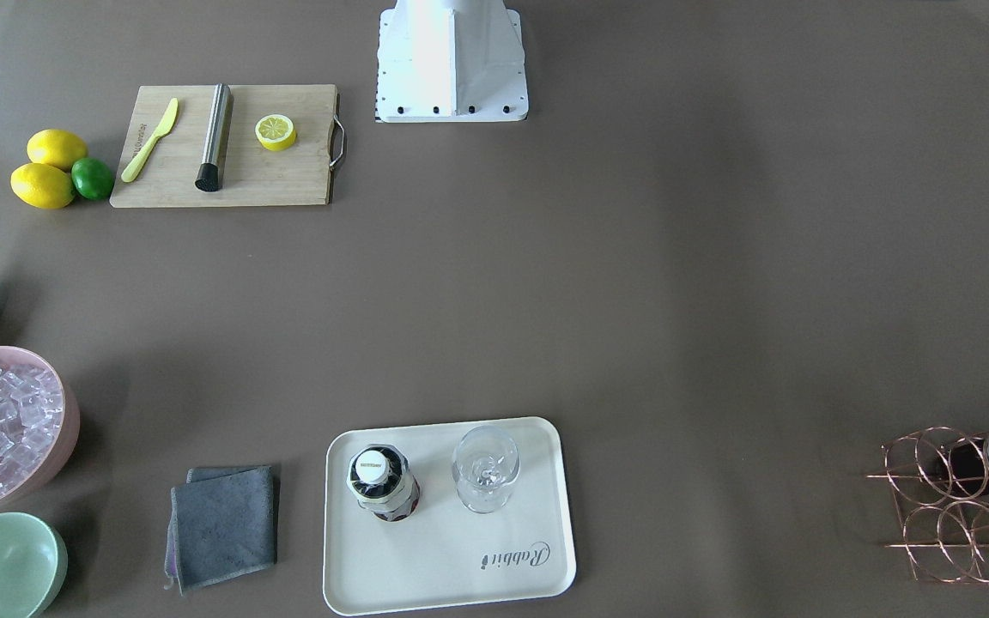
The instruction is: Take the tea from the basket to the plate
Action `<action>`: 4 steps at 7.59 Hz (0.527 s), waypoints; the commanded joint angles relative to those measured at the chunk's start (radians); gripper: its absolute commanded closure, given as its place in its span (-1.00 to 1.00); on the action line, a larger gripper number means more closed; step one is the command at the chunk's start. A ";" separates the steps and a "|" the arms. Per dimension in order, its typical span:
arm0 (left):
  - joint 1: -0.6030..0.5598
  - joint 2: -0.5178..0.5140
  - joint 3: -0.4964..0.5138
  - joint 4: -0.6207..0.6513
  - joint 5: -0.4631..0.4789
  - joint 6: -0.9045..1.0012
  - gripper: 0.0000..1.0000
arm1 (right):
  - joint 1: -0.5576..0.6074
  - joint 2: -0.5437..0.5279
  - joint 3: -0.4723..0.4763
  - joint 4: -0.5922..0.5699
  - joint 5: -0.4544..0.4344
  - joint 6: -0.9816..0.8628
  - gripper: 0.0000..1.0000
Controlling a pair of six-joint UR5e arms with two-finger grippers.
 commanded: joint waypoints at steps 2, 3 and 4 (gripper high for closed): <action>-0.014 0.017 0.021 0.000 -0.010 0.065 -0.96 | 0.085 -0.113 -0.006 0.191 -0.044 -0.029 -1.00; -0.015 0.017 0.012 0.000 -0.011 0.063 -0.96 | 0.085 -0.112 -0.008 0.191 -0.065 -0.029 -1.00; -0.015 0.017 0.015 0.000 -0.002 0.063 -0.96 | 0.085 -0.113 -0.009 0.191 -0.068 -0.029 -1.00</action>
